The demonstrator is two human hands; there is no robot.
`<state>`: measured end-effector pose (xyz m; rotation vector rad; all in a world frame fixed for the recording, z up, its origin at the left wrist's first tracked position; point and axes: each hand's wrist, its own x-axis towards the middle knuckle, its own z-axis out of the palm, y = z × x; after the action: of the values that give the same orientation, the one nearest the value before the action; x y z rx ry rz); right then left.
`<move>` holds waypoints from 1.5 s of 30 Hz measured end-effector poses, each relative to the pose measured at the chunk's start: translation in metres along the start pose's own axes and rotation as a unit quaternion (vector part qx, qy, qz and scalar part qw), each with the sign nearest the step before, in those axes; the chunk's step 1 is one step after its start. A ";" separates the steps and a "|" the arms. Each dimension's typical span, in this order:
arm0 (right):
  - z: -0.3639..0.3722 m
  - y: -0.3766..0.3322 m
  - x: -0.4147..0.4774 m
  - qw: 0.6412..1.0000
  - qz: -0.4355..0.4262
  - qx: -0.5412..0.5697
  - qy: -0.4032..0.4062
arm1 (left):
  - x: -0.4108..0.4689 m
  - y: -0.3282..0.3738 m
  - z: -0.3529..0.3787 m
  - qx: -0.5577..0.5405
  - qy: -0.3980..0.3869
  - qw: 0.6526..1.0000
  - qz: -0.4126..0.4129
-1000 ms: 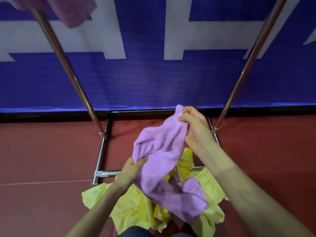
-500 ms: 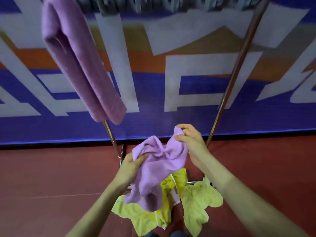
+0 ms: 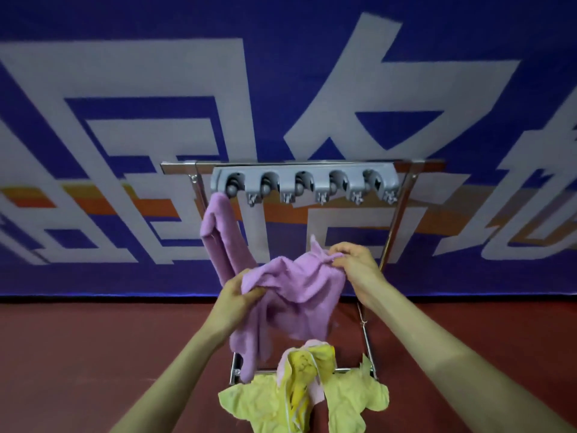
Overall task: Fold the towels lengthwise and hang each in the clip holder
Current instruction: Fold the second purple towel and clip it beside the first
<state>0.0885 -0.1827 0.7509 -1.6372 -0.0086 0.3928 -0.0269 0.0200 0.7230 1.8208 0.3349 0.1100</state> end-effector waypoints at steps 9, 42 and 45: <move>-0.004 -0.063 -0.023 0.995 -0.094 0.009 -0.045 | -0.022 0.043 -0.001 0.002 -0.064 0.997 -0.048; 0.004 -0.027 -0.025 0.977 0.007 0.007 -0.211 | 0.011 0.105 -0.042 -0.259 -0.012 0.965 0.044; 0.011 -0.044 -0.022 0.980 -0.040 -0.017 -0.193 | 0.016 0.091 -0.055 -0.227 0.001 0.974 -0.009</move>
<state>0.0744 -0.1721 0.7982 -1.5669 -0.3724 0.6458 -0.0099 0.0537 0.8239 1.3644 0.2992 0.1625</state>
